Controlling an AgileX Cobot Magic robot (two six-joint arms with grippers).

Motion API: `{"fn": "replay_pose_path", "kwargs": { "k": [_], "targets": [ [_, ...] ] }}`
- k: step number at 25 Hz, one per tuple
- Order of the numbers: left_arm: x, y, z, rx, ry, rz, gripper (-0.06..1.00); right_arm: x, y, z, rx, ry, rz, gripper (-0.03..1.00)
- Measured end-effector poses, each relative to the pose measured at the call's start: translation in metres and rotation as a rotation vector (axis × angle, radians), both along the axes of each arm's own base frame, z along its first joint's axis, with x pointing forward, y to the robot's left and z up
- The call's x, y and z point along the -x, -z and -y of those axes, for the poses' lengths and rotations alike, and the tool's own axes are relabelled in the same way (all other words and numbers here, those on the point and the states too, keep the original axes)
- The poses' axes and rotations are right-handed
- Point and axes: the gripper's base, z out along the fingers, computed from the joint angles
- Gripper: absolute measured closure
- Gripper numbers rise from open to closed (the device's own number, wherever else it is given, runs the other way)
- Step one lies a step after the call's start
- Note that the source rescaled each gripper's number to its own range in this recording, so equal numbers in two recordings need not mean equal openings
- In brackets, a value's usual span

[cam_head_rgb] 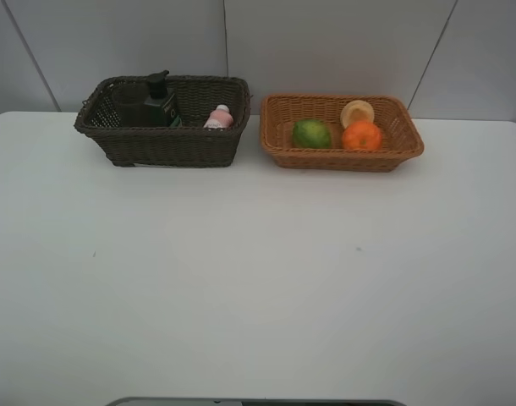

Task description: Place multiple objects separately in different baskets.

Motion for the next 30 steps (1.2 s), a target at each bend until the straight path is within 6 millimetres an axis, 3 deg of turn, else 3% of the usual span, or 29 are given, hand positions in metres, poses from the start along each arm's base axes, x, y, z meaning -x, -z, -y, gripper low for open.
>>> {"fn": "replay_pose_path", "kwargs": {
  "k": [4, 10, 25, 30],
  "targets": [
    [0.001, 0.011, 0.001, 0.019, 0.007, 0.005, 0.04, 0.000, 0.000, 0.000, 0.000, 0.000, 0.000, 0.07],
    [0.008, 0.043, 0.000, 0.064, -0.004, 0.033, 0.04, 0.000, 0.000, 0.000, 0.000, 0.000, 0.000, 0.07],
    [0.010, 0.044, -0.001, 0.099, -0.038, 0.059, 0.04, 0.000, 0.000, 0.000, 0.000, 0.000, 0.000, 0.07],
    [0.022, 0.043, -0.003, 0.113, -0.094, 0.139, 0.04, 0.000, 0.000, 0.000, 0.000, 0.000, 0.000, 0.07]
  ]
}}
